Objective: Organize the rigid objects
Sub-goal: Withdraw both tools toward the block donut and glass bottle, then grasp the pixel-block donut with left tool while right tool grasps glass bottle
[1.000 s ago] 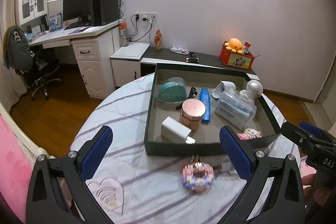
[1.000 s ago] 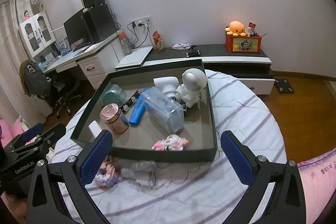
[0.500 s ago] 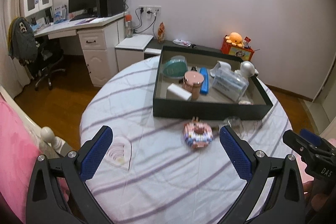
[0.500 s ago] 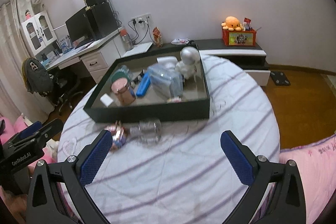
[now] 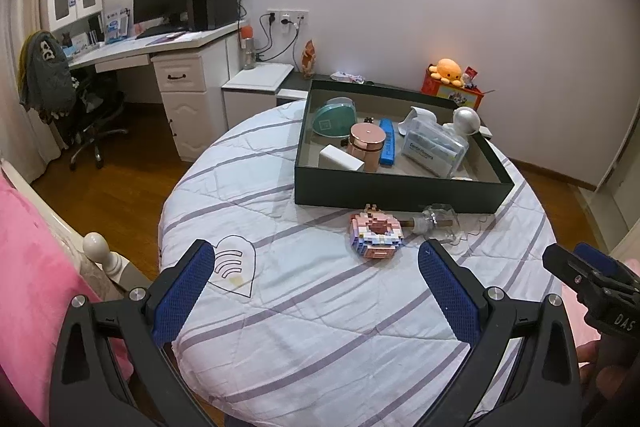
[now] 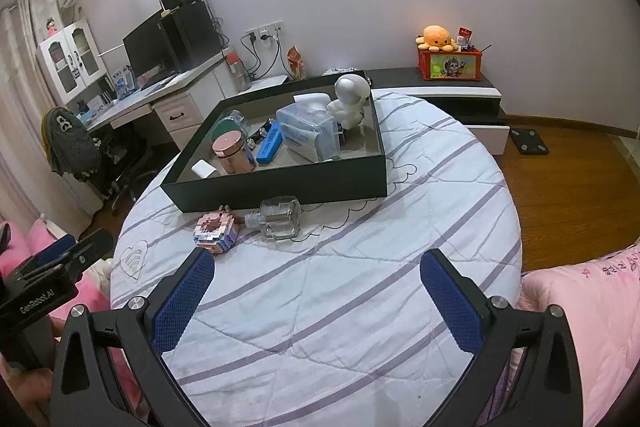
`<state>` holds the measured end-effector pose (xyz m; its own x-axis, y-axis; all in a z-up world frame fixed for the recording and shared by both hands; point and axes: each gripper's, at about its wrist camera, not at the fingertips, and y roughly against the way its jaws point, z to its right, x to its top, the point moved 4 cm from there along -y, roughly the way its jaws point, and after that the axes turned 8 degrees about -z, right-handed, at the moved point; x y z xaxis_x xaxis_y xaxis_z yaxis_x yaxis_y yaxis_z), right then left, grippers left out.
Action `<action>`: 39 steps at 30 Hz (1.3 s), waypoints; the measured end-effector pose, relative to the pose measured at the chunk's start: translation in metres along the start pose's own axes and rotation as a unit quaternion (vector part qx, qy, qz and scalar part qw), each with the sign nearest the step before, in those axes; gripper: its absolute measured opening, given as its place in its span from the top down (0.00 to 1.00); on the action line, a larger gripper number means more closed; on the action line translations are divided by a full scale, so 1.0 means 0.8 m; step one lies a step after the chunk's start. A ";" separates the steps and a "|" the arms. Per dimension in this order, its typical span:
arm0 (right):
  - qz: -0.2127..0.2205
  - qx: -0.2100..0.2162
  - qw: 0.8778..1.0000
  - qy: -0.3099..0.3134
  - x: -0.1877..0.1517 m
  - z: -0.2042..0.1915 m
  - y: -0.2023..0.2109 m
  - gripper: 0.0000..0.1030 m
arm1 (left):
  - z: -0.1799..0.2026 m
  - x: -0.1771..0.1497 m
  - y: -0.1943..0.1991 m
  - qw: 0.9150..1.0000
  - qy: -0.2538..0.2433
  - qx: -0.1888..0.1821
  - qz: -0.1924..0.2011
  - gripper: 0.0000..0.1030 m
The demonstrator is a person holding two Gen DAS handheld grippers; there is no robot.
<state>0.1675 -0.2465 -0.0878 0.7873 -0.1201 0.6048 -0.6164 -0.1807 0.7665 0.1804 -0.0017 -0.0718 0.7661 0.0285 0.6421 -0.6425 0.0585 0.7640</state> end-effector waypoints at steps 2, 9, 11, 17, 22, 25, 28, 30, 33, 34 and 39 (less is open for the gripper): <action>0.000 -0.001 1.000 0.001 0.000 -0.001 0.000 0.00 | 0.001 0.000 0.000 1.000 -0.001 0.000 0.000 0.00; -0.002 -0.001 1.000 0.001 0.000 -0.001 0.000 0.00 | 0.002 -0.001 -0.003 1.000 0.000 -0.001 -0.003 0.00; -0.003 -0.002 1.000 0.002 0.000 -0.001 -0.001 0.00 | 0.002 -0.001 -0.005 1.000 0.000 -0.001 -0.004 0.00; -0.012 -0.002 1.000 0.005 0.004 -0.004 -0.012 0.00 | 0.003 0.000 -0.016 1.000 -0.002 -0.003 -0.010 0.00; -0.022 -0.003 1.000 0.010 0.009 -0.007 -0.026 0.00 | 0.008 -0.001 -0.039 1.000 -0.008 -0.004 -0.025 0.00; -0.034 -0.004 0.999 0.015 0.015 -0.010 -0.041 0.00 | 0.015 -0.002 -0.057 0.999 -0.013 -0.006 -0.037 0.00; -0.042 0.000 0.999 0.015 0.020 -0.011 -0.057 0.00 | 0.023 0.000 -0.077 0.999 -0.018 -0.010 -0.048 0.00; -0.049 0.003 0.999 0.014 0.024 -0.012 -0.069 0.00 | 0.030 0.002 -0.093 0.998 -0.022 -0.013 -0.055 0.00; -0.063 0.015 0.998 0.004 0.031 -0.011 -0.091 0.00 | 0.034 0.005 -0.117 0.997 -0.025 -0.016 -0.067 0.00; -0.067 0.019 0.998 0.002 0.033 -0.011 -0.097 0.00 | 0.036 0.005 -0.125 0.997 -0.025 -0.017 -0.071 0.00; -0.089 0.042 0.995 0.000 0.041 -0.018 -0.130 0.00 | 0.048 0.002 -0.158 0.995 -0.045 -0.020 -0.088 0.00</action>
<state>0.2574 -0.2175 -0.1444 0.8840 -0.0783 0.4610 -0.4633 -0.2794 0.8410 0.2623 -0.0472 -0.1647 0.8610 -0.0758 0.5029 -0.4959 0.0942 0.8633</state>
